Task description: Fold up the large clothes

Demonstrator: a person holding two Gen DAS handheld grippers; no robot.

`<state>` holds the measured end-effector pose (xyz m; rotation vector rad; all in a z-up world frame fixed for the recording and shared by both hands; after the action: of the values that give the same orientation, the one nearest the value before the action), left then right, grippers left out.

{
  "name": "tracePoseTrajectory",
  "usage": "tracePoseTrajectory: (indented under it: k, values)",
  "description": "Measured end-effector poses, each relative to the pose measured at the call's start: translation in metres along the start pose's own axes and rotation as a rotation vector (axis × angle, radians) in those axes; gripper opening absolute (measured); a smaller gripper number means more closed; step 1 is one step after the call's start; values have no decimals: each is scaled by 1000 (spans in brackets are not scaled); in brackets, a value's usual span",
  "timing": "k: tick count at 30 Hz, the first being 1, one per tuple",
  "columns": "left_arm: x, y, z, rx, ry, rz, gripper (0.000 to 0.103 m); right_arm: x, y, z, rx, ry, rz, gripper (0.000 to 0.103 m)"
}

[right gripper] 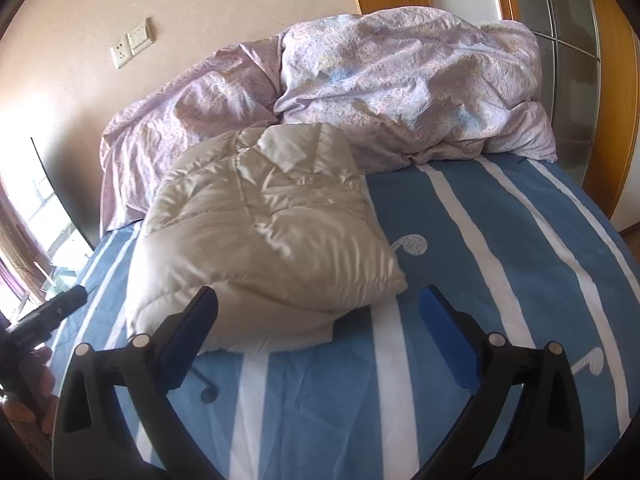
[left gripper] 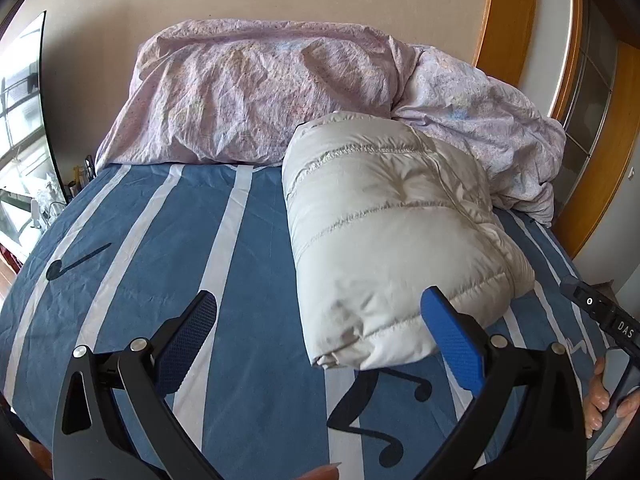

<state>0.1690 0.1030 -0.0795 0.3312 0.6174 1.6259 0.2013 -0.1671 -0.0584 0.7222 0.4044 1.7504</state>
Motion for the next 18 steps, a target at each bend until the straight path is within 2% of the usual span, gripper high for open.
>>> tracePoseTrajectory:
  k: [6, 18]
  values:
    - [-4, 22, -21, 10, -16, 24, 102, 10, 29, -16, -14, 12, -9, 101]
    - [-13, 52, -50, 20, 0, -7, 102, 17, 66, -50, 1, 13, 10, 101]
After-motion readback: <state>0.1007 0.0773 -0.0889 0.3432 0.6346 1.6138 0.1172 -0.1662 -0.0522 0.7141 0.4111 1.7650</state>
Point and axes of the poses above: each gripper's, at about its wrist camera, not at the fingertips, and y roughly against the way its jaws point, x to its left, z to its top, the point moved 3 cm from there along -y, roughly the way its jaws point, and after that the axes turned 3 degrees about -x, right-handed, at the moved point
